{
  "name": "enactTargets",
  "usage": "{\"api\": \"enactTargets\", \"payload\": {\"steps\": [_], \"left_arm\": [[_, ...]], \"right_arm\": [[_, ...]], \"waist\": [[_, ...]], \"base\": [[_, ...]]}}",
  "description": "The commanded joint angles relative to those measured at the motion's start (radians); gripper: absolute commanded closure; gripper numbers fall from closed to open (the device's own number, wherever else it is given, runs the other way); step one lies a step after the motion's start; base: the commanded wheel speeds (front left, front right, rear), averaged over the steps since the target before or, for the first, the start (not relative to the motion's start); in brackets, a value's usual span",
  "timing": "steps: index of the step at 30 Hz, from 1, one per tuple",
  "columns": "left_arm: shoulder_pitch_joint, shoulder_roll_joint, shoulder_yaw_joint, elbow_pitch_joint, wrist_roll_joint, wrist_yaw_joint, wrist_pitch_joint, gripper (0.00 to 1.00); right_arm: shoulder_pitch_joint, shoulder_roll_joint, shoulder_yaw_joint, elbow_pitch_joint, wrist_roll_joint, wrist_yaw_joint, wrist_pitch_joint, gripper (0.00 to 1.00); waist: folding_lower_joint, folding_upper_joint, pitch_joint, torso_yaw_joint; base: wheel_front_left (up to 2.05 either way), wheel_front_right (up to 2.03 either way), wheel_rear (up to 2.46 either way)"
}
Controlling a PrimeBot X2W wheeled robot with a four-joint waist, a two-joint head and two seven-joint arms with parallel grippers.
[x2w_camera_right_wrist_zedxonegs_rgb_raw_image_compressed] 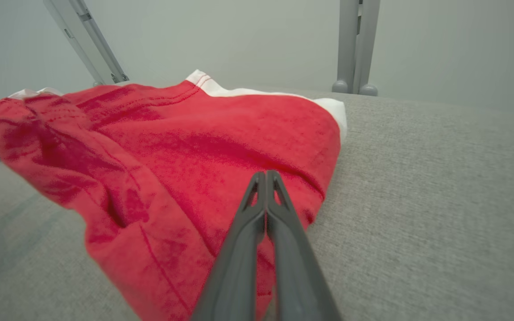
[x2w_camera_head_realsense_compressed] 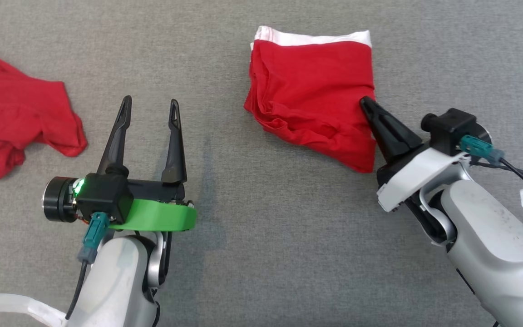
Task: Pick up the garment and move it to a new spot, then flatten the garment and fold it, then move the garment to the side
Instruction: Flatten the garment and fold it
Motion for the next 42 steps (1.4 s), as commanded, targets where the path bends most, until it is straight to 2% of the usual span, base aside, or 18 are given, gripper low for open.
{"api": "enactTargets", "payload": {"steps": [1,6,14,19,31,34,38,42], "left_arm": [[-0.016,-0.004,-0.001,0.003,0.01,-0.002,-0.004,0.0],[-0.019,-0.012,0.0,-0.002,0.012,-0.003,-0.005,0.0],[-0.01,-0.021,0.009,-0.013,0.017,-0.01,-0.005,0.0],[-0.007,-0.025,0.015,-0.014,0.024,-0.014,-0.005,0.0],[-0.01,-0.034,0.023,-0.001,0.033,-0.023,-0.005,0.0],[-0.003,-0.037,0.027,0.002,0.033,-0.024,-0.005,0.0],[0.013,-0.038,0.036,0.006,0.036,-0.023,-0.005,0.0],[0.036,-0.028,0.054,0.007,0.038,-0.017,-0.005,0.0]], "right_arm": [[-0.025,-0.011,0.032,0.023,0.022,-0.001,-0.007,1.0],[-0.087,-0.041,0.155,0.066,0.099,-0.001,-0.02,1.0],[-0.159,-0.069,0.327,0.048,0.187,-0.001,-0.045,1.0],[-0.193,-0.061,0.421,0.043,0.22,-0.001,-0.054,1.0],[-0.259,-0.03,0.633,0.116,0.327,-0.001,-0.056,1.0],[-0.256,-0.037,0.657,0.113,0.344,-0.001,-0.064,1.0],[-0.226,-0.053,0.637,0.057,0.331,-0.001,-0.077,1.0],[-0.161,-0.081,0.531,-0.063,0.281,-0.001,-0.078,1.0]], "waist": [[0.0,0.0,0.014,0.021],[0.0,0.0,0.017,0.033],[0.0,0.0,0.018,0.033],[0.0,0.0,0.016,0.03],[0.0,0.0,0.016,0.03],[0.0,0.0,0.01,0.028],[0.0,0.0,-0.007,0.018],[0.0,0.0,-0.028,-0.005]], "base": [[0.0,0.0,0.0],[0.0,0.0,0.0],[0.0,0.0,0.0],[0.0,0.0,0.0],[0.0,0.0,0.0],[0.0,0.0,0.0],[0.0,0.0,0.0],[0.0,0.0,0.0]]}}
